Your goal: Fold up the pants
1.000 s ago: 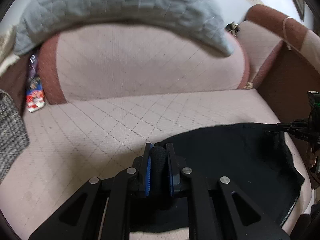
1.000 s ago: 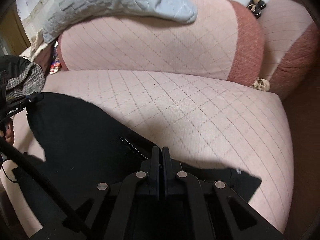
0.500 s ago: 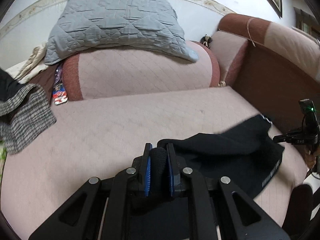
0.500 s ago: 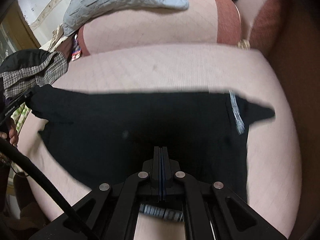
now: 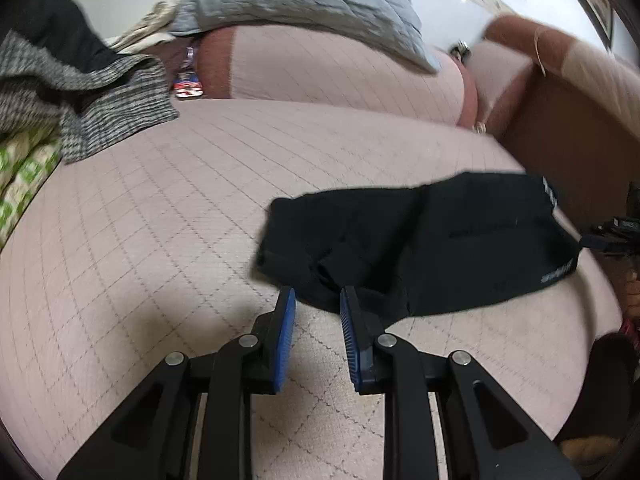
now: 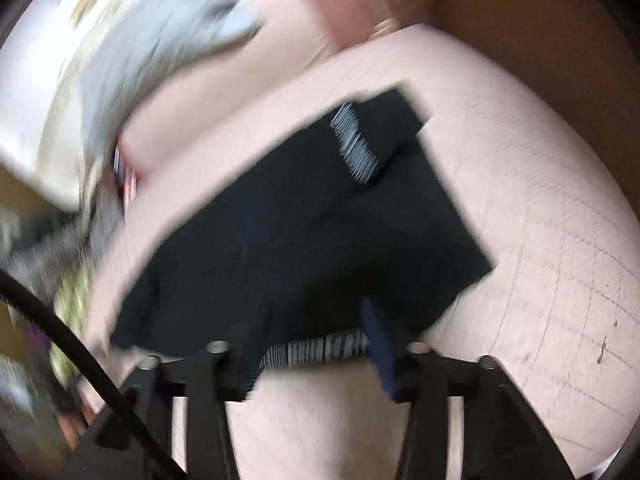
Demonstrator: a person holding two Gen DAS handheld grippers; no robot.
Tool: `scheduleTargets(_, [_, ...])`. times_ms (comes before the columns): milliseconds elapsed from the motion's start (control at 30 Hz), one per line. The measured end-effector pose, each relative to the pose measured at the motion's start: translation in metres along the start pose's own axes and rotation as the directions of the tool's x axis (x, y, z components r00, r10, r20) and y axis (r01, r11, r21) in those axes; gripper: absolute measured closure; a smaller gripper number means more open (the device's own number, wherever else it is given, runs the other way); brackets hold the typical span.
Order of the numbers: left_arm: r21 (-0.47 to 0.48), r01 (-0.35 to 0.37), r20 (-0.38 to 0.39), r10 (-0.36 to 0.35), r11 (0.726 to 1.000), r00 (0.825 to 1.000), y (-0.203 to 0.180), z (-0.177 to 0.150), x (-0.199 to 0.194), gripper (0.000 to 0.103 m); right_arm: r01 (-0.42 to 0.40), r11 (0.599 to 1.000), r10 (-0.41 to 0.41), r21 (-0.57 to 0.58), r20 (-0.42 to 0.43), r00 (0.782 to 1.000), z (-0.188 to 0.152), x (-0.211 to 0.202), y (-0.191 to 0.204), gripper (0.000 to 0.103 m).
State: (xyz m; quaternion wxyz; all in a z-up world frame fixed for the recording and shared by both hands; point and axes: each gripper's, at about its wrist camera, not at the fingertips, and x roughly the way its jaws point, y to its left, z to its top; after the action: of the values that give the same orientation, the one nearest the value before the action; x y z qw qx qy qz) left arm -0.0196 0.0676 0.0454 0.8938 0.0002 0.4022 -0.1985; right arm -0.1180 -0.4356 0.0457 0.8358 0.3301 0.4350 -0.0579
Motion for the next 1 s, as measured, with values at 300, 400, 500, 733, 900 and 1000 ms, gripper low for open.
scheduleTargets(300, [0.014,0.029,-0.008,-0.029,0.999,1.0,-0.019,0.009,0.015,0.061,-0.042,0.985,0.028,0.168,0.08,0.996,0.058,0.042,-0.001,0.044])
scheduleTargets(400, [0.089,0.015,-0.024,-0.013,0.996,1.0,-0.036,0.013,0.032,0.053,0.017,0.987,-0.028,0.161,0.065,0.998,0.071,0.061,0.008,0.042])
scheduleTargets(500, [0.13,0.023,-0.04,-0.018,0.991,0.999,-0.049,0.017,0.048,0.053,0.05,0.988,-0.06,0.147,0.062,0.996,0.081,0.071,0.01,0.047])
scheduleTargets(733, [0.236,0.038,-0.133,-0.007,0.971,0.991,-0.076,0.024,0.072,0.096,0.018,0.993,-0.022,0.113,0.04,0.999,0.09,0.073,0.015,0.102])
scheduleTargets(900, [0.286,-0.045,-0.064,0.066,0.957,0.996,-0.071,0.058,0.066,0.096,-0.034,0.995,0.026,0.092,0.086,0.996,0.097,0.044,0.03,0.102])
scheduleTargets(1000, [0.328,-0.106,0.019,0.105,0.939,0.994,-0.07,0.099,0.058,0.096,-0.079,0.991,0.064,0.106,0.14,0.988,0.11,0.019,0.039,0.102])
